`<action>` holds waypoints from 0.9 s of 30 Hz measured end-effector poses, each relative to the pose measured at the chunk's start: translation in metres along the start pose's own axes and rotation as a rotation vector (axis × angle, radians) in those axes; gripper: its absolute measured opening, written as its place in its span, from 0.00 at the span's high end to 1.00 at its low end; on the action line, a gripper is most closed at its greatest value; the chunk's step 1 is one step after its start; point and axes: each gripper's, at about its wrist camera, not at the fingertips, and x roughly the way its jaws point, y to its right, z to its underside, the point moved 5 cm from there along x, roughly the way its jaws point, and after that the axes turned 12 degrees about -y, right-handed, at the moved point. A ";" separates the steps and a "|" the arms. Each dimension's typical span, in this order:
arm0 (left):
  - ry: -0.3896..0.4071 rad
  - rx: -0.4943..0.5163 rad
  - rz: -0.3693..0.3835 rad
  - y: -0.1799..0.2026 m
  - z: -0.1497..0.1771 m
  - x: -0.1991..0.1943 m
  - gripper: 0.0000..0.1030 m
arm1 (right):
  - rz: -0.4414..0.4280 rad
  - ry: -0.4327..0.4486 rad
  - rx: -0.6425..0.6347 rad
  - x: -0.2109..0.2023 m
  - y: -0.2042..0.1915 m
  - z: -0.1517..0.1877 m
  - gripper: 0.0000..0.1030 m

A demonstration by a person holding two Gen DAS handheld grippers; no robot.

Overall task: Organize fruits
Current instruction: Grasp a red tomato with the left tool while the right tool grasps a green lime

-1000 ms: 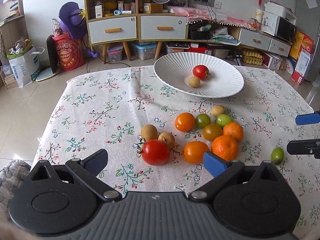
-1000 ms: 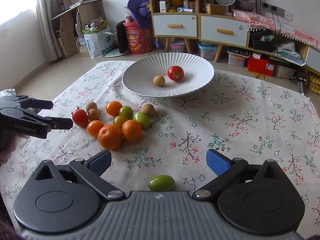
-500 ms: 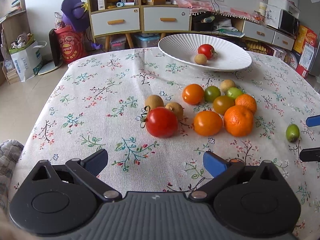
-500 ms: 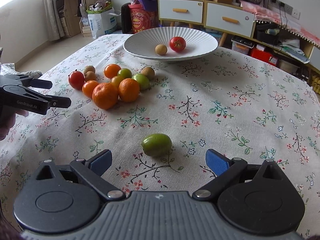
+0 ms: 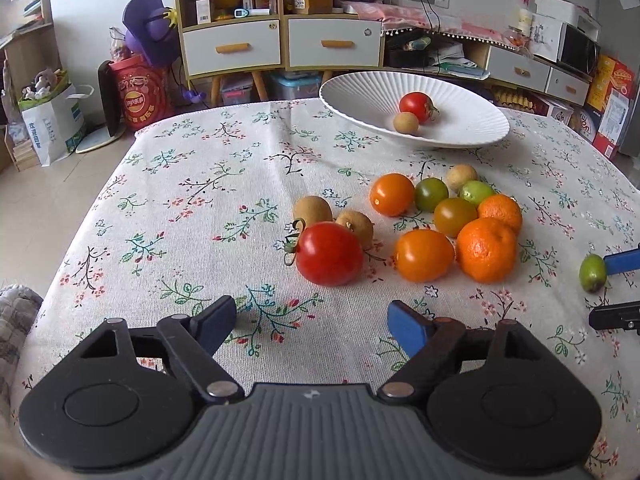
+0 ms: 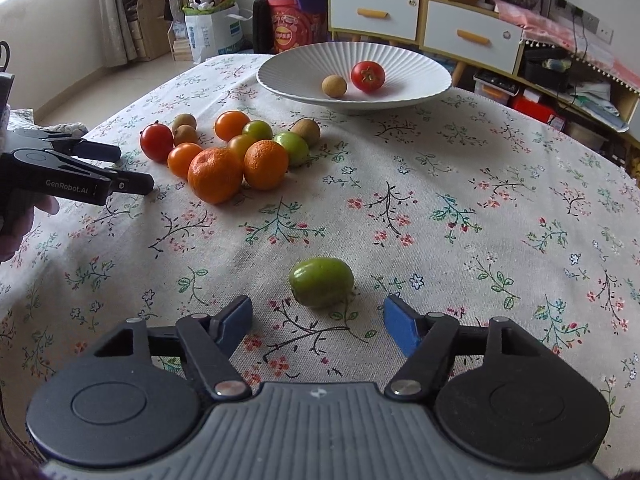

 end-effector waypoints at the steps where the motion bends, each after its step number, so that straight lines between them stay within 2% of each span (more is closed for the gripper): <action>1: 0.001 -0.003 0.000 0.000 -0.001 0.000 0.25 | 0.000 0.002 -0.001 0.000 0.000 0.000 0.40; 11: 0.029 -0.003 0.010 0.002 -0.011 -0.004 0.39 | -0.003 0.010 0.004 -0.003 0.000 -0.005 0.55; 23: 0.039 0.000 0.008 0.004 -0.020 -0.003 0.54 | -0.005 0.015 -0.002 -0.006 0.000 -0.008 0.67; 27: 0.035 0.006 0.005 0.005 -0.021 -0.001 0.56 | -0.009 0.013 -0.001 -0.006 0.001 -0.008 0.69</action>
